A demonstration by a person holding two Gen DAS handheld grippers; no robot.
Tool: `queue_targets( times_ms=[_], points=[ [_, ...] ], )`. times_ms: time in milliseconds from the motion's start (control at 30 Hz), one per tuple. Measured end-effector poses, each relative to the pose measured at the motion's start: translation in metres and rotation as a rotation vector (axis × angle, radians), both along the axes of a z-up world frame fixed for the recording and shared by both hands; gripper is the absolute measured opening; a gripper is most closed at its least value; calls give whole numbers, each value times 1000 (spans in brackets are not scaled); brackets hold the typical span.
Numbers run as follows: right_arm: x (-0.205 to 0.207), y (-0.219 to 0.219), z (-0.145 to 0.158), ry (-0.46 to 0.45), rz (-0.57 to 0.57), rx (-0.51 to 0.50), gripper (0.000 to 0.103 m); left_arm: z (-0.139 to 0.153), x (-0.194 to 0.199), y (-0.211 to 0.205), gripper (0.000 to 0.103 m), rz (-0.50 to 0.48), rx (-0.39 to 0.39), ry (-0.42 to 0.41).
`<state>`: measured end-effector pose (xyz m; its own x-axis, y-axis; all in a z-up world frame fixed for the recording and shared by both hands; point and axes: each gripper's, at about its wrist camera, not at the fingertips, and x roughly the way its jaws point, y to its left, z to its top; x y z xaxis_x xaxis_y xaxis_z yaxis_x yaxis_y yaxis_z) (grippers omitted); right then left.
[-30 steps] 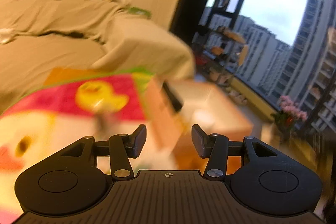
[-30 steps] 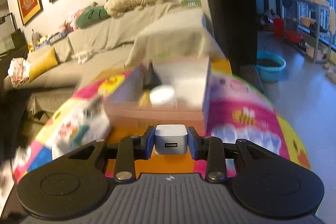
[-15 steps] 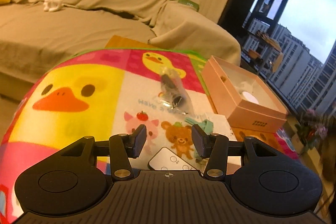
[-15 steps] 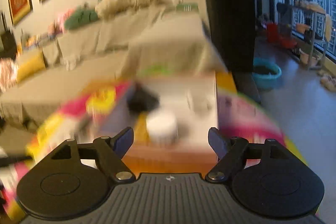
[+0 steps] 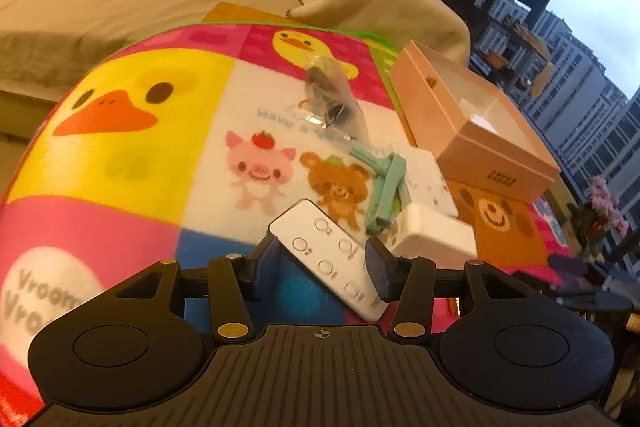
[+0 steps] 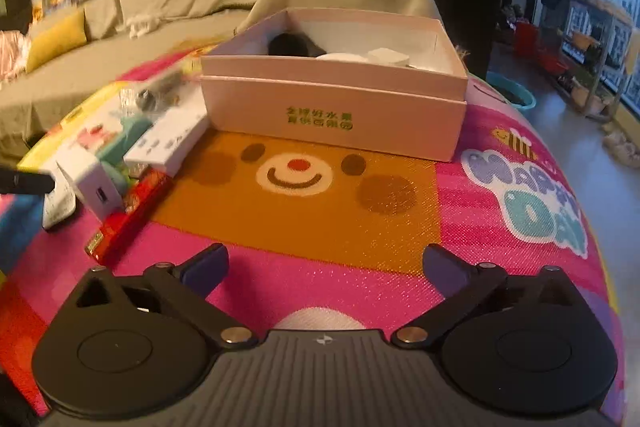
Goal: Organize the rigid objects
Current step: 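Carry the white charger into the pink box and release it, then grasp the white remote control with the left gripper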
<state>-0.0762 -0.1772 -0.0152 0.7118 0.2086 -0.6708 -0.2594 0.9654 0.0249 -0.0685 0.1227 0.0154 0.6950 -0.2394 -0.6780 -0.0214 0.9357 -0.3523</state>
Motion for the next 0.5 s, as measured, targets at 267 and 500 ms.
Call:
queue_targets(
  times_ms=[267, 500],
  points=[
    [1, -1, 1, 2, 5, 7, 103, 4, 9, -7, 52, 30, -13, -33],
    [1, -2, 1, -3, 21, 13, 103, 9, 2, -14, 49, -106, -198, -52]
  ],
)
